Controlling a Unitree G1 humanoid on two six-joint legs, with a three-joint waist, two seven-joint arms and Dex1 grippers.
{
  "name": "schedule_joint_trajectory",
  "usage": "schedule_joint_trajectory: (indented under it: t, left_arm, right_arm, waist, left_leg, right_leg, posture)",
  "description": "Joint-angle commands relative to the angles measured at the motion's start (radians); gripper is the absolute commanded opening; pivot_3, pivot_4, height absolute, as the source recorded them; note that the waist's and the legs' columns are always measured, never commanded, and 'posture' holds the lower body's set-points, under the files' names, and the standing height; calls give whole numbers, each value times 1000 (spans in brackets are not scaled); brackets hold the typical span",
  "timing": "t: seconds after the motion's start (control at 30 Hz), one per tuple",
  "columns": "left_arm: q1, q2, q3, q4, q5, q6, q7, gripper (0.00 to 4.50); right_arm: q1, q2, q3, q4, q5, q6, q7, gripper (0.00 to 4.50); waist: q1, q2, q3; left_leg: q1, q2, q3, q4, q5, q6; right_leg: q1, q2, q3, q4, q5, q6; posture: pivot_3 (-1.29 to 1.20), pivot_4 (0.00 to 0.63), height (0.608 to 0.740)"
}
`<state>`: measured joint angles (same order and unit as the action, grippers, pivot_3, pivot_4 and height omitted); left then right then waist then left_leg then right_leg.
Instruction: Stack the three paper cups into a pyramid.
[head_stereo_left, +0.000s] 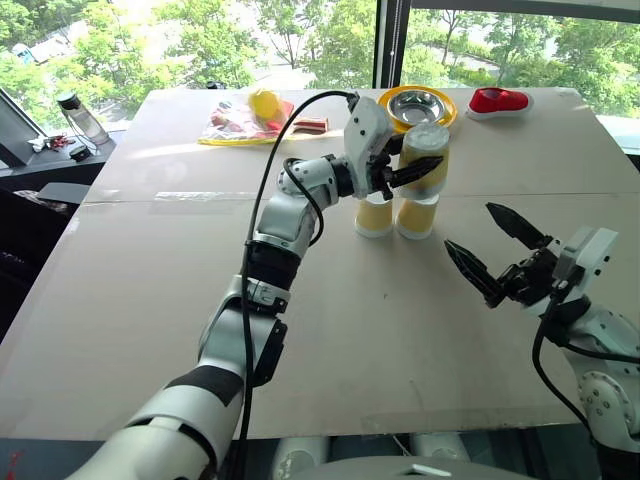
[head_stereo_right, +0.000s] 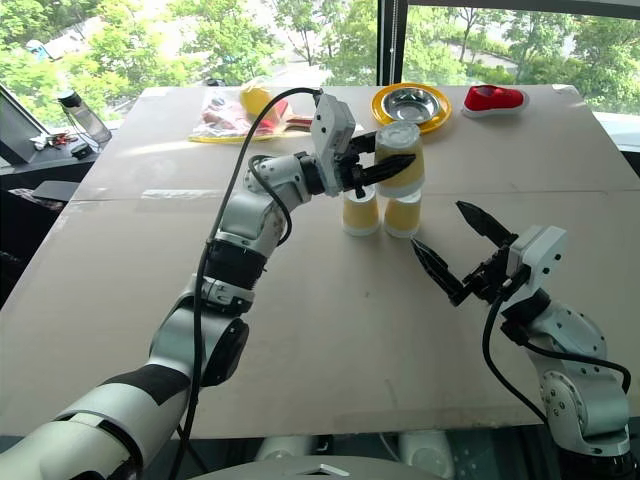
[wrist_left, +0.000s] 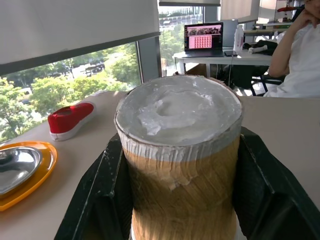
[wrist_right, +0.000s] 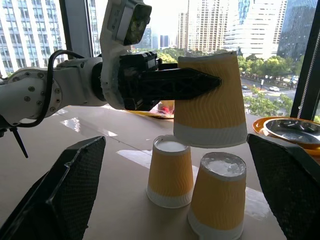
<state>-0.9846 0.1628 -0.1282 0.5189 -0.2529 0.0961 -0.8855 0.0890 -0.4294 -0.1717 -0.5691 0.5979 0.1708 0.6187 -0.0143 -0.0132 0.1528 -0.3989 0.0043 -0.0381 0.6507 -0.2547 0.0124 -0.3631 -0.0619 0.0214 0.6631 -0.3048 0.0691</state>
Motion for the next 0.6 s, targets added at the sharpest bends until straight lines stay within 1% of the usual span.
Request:
schedule_joint_trajectory:
  t: [0.03,0.6]
  left_arm:
    - [-19,3,17,-6,17,-15,17,2108]
    - [28,60,4,-20,85,-31,18,2108]
  right_arm:
    - [-1,-2,-16,-49,11,-9,-12,4500]
    - [-5,-5,-9,-35,17,-10,-1,4500]
  waist:
    - [1,0,0]
    - [2,0,0]
  left_leg:
    - [0,0,0,0,0,0]
    - [0,0,0,0,1,-1]
  right_leg:
    - [0,0,0,0,0,0]
    - [0,0,0,0,0,0]
  posture:
    - [0,150,740]
    - [0,150,740]
